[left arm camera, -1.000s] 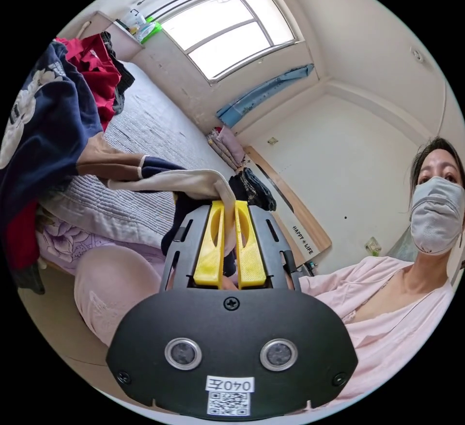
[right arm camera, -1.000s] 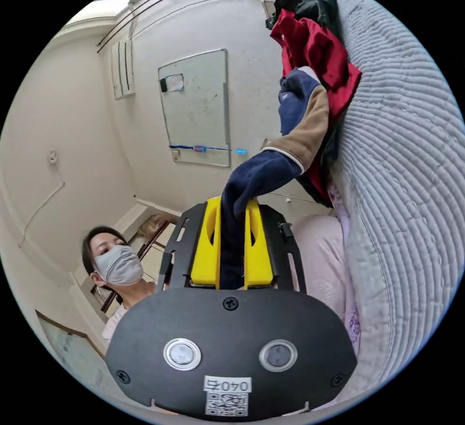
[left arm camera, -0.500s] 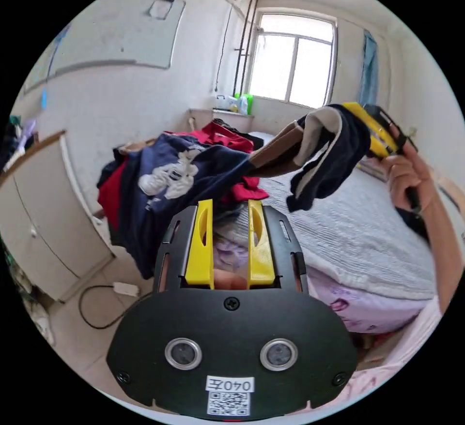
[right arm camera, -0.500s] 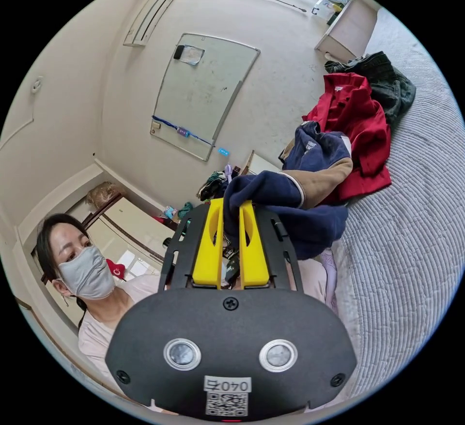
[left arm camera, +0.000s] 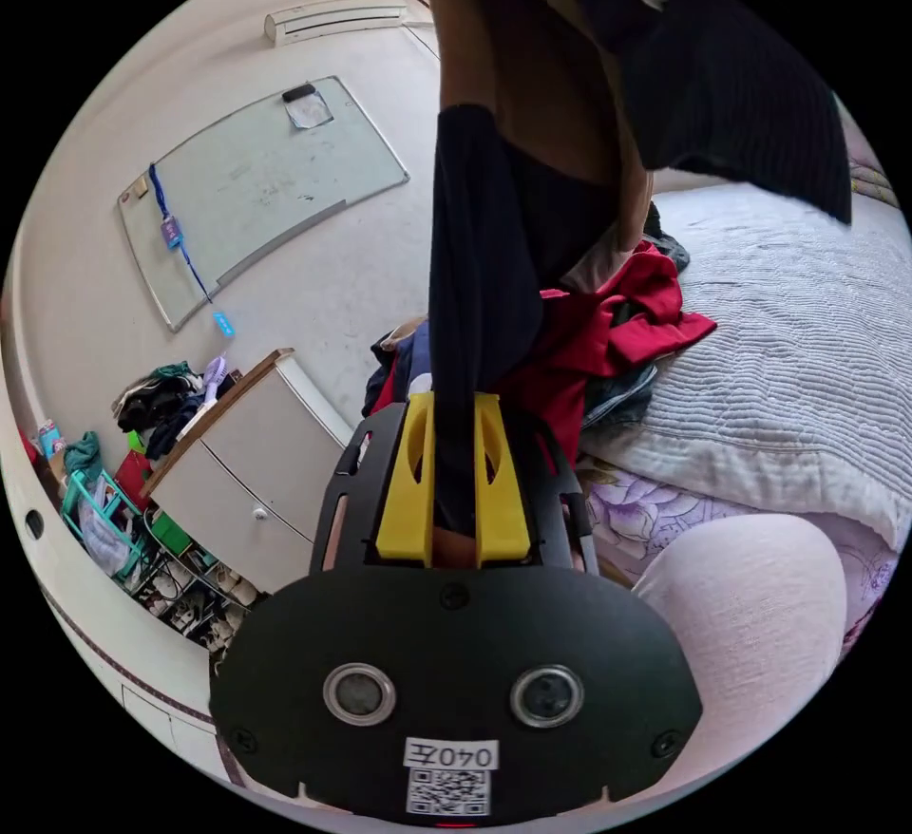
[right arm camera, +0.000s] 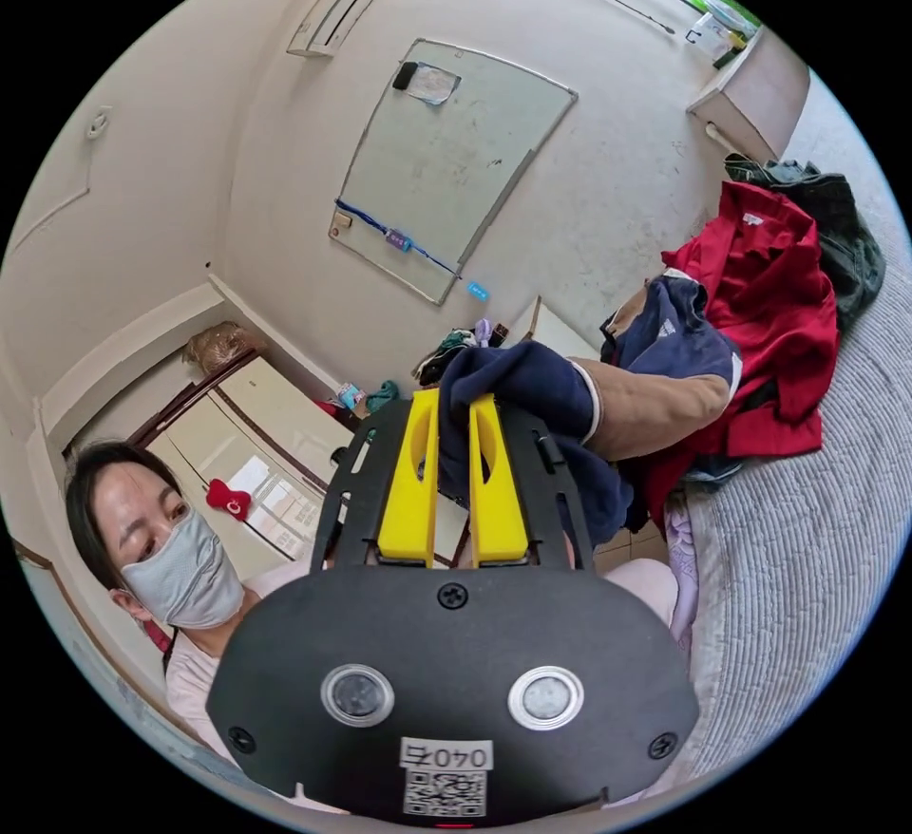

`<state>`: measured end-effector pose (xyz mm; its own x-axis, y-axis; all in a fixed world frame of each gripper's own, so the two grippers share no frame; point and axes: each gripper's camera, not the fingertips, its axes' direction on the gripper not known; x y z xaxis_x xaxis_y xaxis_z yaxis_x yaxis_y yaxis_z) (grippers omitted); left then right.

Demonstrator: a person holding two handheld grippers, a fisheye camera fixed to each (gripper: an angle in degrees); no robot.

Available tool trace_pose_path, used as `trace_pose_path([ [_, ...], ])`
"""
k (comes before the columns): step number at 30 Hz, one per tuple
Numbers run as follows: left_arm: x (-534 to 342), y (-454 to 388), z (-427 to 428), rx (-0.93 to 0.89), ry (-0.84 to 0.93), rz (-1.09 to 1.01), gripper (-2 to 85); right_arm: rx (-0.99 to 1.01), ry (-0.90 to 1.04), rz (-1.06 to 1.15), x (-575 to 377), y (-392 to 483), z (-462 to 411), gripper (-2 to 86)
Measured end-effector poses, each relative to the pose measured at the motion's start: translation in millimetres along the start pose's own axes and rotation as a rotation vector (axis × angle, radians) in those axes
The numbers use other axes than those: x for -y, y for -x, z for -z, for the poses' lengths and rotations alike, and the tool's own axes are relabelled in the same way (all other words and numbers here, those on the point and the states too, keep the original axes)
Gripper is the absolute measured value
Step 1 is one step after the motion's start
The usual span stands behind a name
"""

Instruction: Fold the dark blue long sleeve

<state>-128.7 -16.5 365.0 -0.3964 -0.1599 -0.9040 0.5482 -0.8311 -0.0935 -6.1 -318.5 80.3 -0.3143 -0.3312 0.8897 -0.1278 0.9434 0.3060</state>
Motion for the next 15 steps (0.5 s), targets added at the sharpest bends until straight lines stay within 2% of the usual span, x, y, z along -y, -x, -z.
trace_pose_path([
  [4,-29,-4,26,0.006,-0.026,-0.012,2.4,-0.050,-0.022,0.036,-3,25,-25,4.9],
  [8,-67,8,57,-0.014,0.008,0.031,0.8,-0.024,-0.125,0.060,-17,42,-30,4.7],
  [12,-63,45,121,0.042,-0.140,0.038,-0.9,-0.061,-0.232,0.094,-47,67,-19,4.5],
  [15,-42,90,179,0.006,-0.285,0.055,-1.0,-0.066,-0.342,0.167,-87,102,4,4.4],
])
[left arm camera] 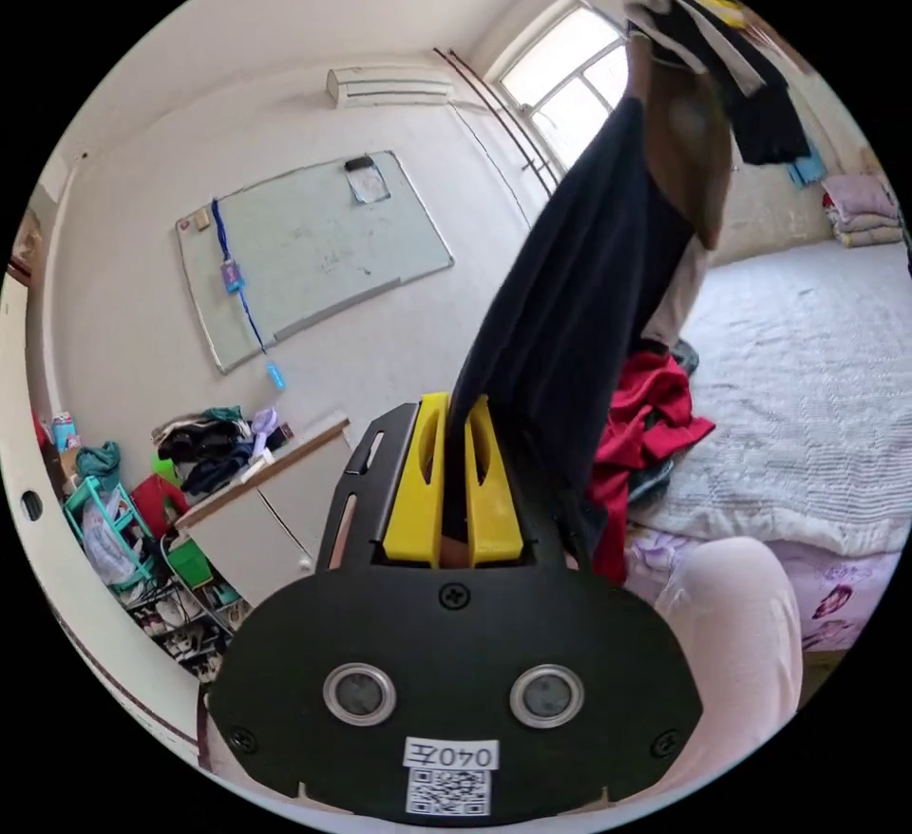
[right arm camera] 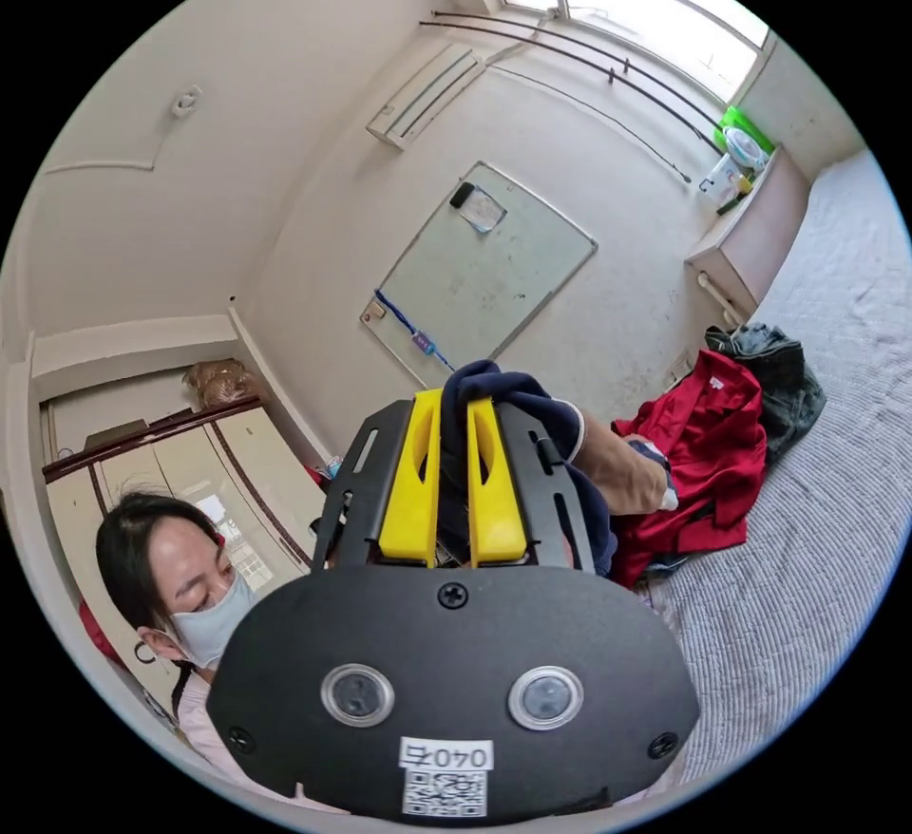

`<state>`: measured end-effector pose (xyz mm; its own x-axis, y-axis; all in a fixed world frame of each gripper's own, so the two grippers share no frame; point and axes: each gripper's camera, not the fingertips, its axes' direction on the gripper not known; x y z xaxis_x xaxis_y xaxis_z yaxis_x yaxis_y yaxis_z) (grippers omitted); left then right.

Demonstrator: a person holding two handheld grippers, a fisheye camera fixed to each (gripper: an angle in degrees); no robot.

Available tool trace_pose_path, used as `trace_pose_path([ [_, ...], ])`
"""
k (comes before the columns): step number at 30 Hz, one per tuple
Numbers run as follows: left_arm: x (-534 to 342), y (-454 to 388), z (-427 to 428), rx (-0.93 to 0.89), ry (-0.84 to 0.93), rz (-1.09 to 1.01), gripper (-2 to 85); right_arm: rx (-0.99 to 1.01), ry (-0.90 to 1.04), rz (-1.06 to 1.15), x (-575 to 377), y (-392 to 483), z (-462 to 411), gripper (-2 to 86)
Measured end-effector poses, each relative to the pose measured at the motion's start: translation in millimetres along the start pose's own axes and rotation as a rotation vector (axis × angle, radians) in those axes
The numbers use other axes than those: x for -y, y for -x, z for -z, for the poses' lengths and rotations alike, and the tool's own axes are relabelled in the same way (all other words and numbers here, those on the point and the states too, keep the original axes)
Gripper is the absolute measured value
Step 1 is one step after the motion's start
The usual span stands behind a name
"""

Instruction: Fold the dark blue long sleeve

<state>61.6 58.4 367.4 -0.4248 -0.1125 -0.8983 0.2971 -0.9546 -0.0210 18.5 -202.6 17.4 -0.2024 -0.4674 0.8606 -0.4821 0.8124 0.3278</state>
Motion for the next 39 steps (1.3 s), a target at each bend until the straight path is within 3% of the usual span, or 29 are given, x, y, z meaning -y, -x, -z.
trace_pose_path([
  [4,63,44,59,-0.164,-0.130,-0.008,-0.9,-0.053,-0.115,0.172,-49,92,52,4.3],
  [9,146,83,173,-0.267,-0.444,-0.099,-0.8,-0.136,-0.218,0.363,-98,217,104,4.3],
  [12,191,98,240,-0.292,-0.609,-0.123,-0.8,-0.267,-0.273,0.509,-118,313,120,4.4],
  [16,236,99,291,-0.376,-0.696,-0.193,-0.8,-0.505,-0.280,0.677,-148,422,112,4.4],
  [19,260,73,290,-0.434,-0.666,-0.194,-0.8,-0.697,-0.294,0.649,-161,419,96,4.3],
  [23,288,-21,225,-0.546,-0.490,-0.221,-0.8,-0.837,-0.304,0.343,-135,297,109,3.9],
  [26,322,-118,176,-0.553,-0.340,-0.253,-0.8,-0.842,-0.353,0.068,-84,193,131,3.5],
  [28,359,-168,159,-0.517,-0.273,-0.250,-0.8,-0.798,-0.466,-0.027,-48,175,141,3.3],
  [31,451,-207,165,-0.399,-0.266,-0.206,-0.8,-0.973,-0.545,0.129,25,245,100,3.4],
  [33,522,-171,191,-0.414,-0.370,0.004,-0.8,-1.050,-0.653,0.331,46,315,68,3.5],
  [36,560,-120,222,-0.522,-0.555,0.173,-0.8,-1.041,-0.841,0.564,40,408,40,3.6],
  [39,554,-120,237,-0.511,-0.634,0.134,-0.8,-1.151,-0.785,0.646,25,443,15,3.7],
])
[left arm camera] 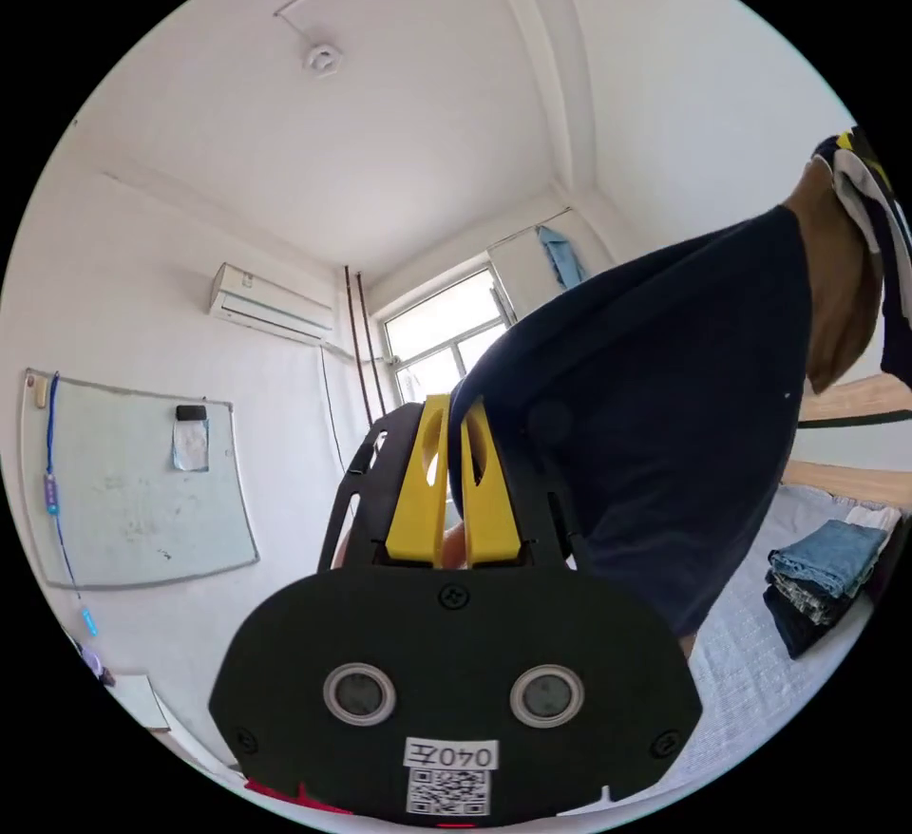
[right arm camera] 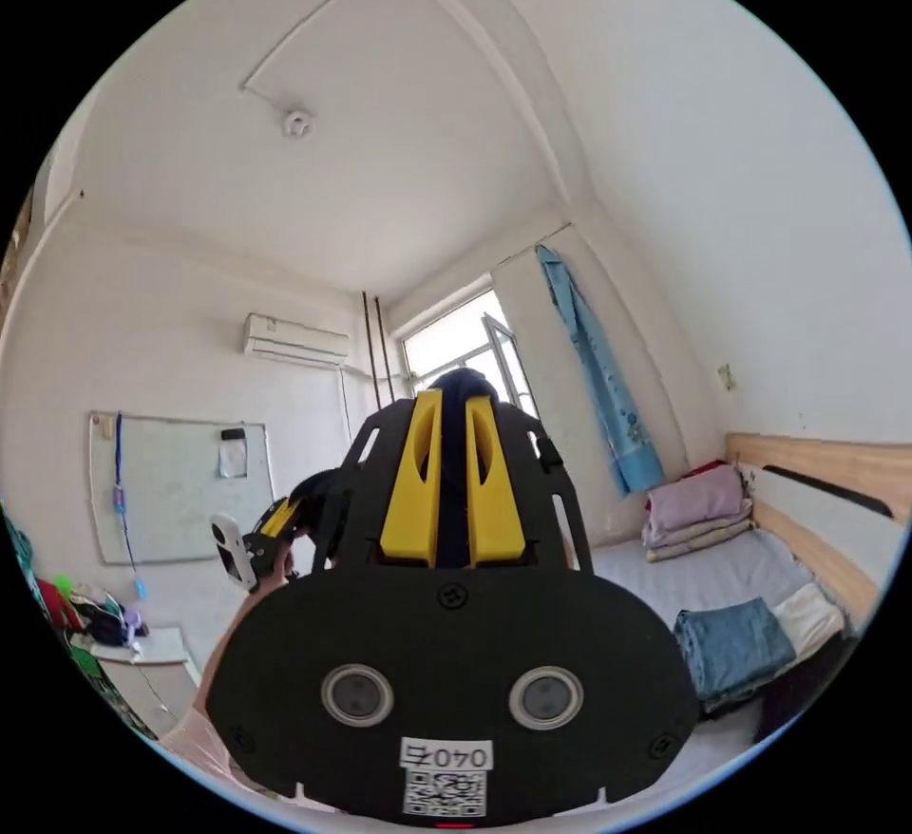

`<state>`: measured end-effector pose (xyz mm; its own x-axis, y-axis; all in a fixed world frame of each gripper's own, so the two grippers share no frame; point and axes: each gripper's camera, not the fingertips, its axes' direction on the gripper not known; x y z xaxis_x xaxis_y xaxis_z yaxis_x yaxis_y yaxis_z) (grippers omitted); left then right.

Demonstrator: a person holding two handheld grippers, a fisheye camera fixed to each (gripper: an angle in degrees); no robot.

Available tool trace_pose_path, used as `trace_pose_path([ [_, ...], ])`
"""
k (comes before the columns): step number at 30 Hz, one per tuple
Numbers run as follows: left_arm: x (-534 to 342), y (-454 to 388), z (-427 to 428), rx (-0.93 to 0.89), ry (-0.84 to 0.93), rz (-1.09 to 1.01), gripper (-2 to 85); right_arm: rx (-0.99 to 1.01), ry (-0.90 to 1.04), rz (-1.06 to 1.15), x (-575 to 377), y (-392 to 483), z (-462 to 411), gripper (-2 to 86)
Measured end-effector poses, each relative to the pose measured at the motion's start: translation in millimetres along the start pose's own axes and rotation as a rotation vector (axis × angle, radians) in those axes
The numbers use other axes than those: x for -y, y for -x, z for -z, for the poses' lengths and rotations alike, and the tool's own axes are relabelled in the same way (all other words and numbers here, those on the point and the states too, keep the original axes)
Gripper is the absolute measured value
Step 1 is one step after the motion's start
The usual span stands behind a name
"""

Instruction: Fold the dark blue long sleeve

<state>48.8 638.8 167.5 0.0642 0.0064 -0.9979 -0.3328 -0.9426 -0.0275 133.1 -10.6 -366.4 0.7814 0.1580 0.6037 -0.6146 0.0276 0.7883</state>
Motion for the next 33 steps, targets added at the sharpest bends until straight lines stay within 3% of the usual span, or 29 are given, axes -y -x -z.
trace_pose_path([
  [4,-66,-26,5,-0.184,0.017,-0.107,-0.8,-0.108,0.171,0.180,-84,4,31,3.9],
  [7,-174,-80,10,-0.322,0.078,-0.322,-0.8,-0.136,0.399,0.178,-195,-33,46,3.9],
  [12,-450,-206,71,-0.490,0.237,-0.783,-0.8,-0.159,0.886,-0.044,-434,-123,39,3.9],
  [14,-544,-244,92,-0.542,0.364,-0.899,-0.8,-0.152,1.103,-0.262,-558,-171,29,3.8],
  [17,-651,-276,124,-0.544,0.486,-1.041,-0.8,-0.125,1.259,-0.450,-654,-201,23,3.8],
  [21,-670,-253,137,-0.554,0.427,-1.134,-0.8,-0.096,1.338,-0.363,-642,-181,2,3.9],
  [25,-635,-204,131,-0.610,0.352,-1.118,-0.8,-0.106,1.440,-0.098,-582,-127,-17,3.9],
  [30,-598,-129,155,-0.855,0.406,-0.953,0.0,-0.192,1.567,0.099,-536,-82,10,4.8],
  [31,-597,-120,159,-0.883,0.418,-0.922,0.7,-0.212,1.644,0.133,-537,-78,16,8.4],
  [33,-589,-72,156,-1.037,0.478,-0.697,3.0,-0.356,1.707,0.204,-534,-76,20,13.2],
])
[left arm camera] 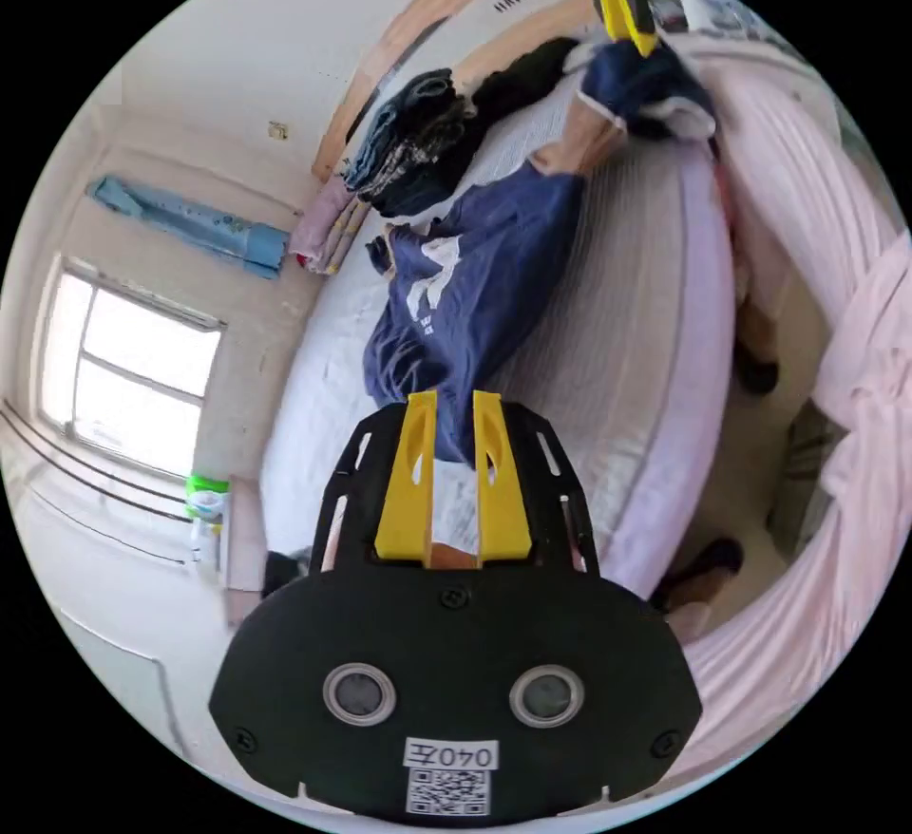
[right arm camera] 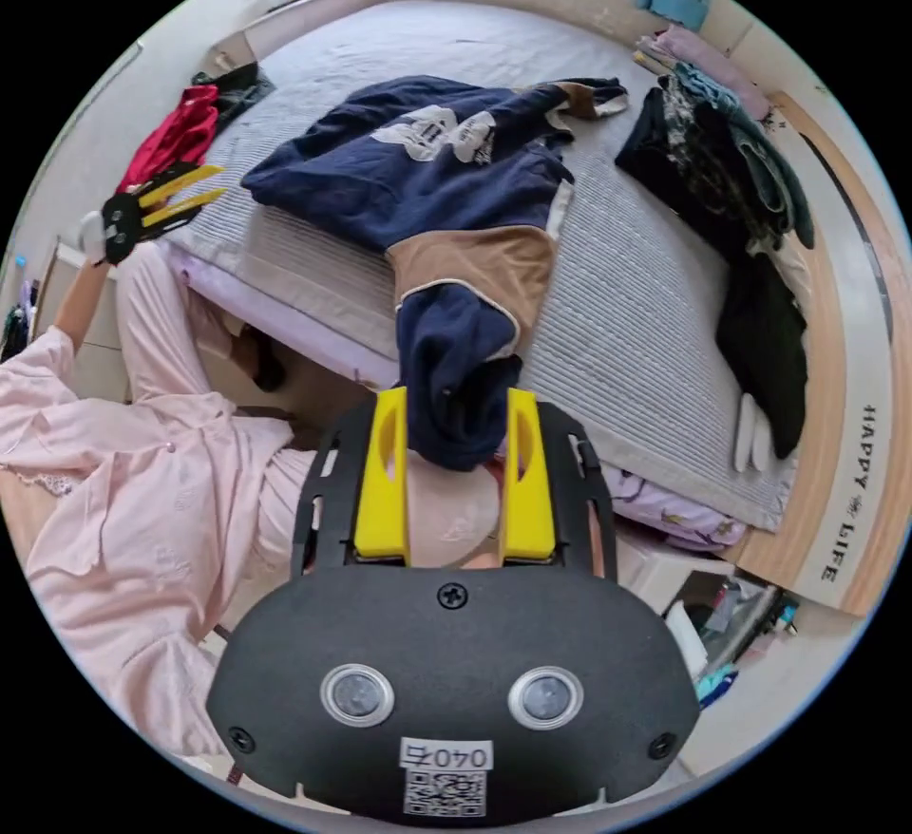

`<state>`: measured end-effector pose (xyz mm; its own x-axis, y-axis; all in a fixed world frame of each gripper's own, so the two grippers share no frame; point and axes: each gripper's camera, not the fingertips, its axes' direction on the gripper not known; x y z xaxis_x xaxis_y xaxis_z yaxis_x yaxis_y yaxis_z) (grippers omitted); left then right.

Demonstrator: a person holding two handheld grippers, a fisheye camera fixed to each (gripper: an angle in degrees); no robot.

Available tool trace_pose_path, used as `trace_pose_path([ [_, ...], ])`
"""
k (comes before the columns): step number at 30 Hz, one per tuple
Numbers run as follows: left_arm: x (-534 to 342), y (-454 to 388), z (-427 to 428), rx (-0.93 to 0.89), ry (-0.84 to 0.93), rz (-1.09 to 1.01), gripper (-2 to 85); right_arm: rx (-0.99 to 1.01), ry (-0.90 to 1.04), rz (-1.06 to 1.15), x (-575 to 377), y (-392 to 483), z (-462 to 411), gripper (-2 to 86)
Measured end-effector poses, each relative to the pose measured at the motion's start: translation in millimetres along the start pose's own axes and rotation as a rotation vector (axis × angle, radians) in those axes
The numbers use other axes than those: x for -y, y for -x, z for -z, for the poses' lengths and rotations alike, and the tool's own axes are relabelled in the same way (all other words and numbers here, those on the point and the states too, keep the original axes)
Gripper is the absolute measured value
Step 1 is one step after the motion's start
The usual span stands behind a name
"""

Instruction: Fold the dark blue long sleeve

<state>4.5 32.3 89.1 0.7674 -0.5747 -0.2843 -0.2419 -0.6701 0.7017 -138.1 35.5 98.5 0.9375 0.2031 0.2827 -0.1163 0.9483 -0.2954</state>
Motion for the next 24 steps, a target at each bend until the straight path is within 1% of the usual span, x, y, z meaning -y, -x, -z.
trace_pose_path([
  [1,-9,11,7,-0.050,-0.026,0.061,3.5,-0.075,-0.011,-0.038,1,-3,12,14.5],
  [2,-27,36,20,-0.147,-0.084,0.170,3.4,-0.118,-0.064,-0.062,8,-4,29,14.0],
  [3,-44,64,29,-0.200,-0.137,0.263,2.9,-0.123,-0.104,-0.063,13,-4,38,12.6],
  [4,-52,78,31,-0.206,-0.156,0.305,2.3,-0.108,-0.195,-0.057,26,-3,55,9.9],
  [5,-65,109,31,-0.180,-0.171,0.383,1.1,-0.077,-0.282,-0.040,45,-3,67,3.6],
  [6,-73,138,23,-0.122,-0.142,0.453,-0.3,-0.066,-0.324,-0.036,55,-3,71,0.5],
  [7,-75,153,16,-0.089,-0.116,0.483,-0.6,-0.048,-0.387,-0.030,80,-5,72,-0.1],
  [9,-81,206,-17,-0.019,-0.038,0.570,-1.3,-0.022,-0.407,-0.061,126,-13,62,-0.6],
  [11,-83,242,-41,-0.017,-0.006,0.631,-1.4,0.037,-0.405,-0.106,183,-26,39,-0.8],
  [15,-86,312,-100,-0.061,0.045,0.729,-1.4,0.128,-0.339,-0.141,248,-50,-1,-0.7],
  [16,-87,320,-108,-0.071,0.050,0.737,-1.3,0.136,-0.335,-0.147,265,-61,-7,-0.5],
  [18,-88,349,-137,-0.069,0.078,0.758,-1.2,0.066,-0.353,-0.179,288,-83,-5,0.2],
  [19,-88,355,-143,-0.065,0.086,0.766,-1.1,-0.010,-0.367,-0.196,304,-99,-2,2.7],
  [20,-89,365,-152,-0.068,0.093,0.776,-1.0,-0.059,-0.342,-0.179,321,-115,-3,7.0],
  [21,-90,372,-157,-0.080,0.082,0.780,-0.9,-0.064,-0.321,-0.162,329,-123,-4,9.0],
  [22,-92,375,-158,-0.086,0.074,0.781,-0.9,-0.031,-0.274,-0.124,346,-140,-6,13.0],
  [24,-98,381,-158,-0.102,0.051,0.768,-0.9,0.073,-0.226,-0.076,366,-166,-8,16.1],
])
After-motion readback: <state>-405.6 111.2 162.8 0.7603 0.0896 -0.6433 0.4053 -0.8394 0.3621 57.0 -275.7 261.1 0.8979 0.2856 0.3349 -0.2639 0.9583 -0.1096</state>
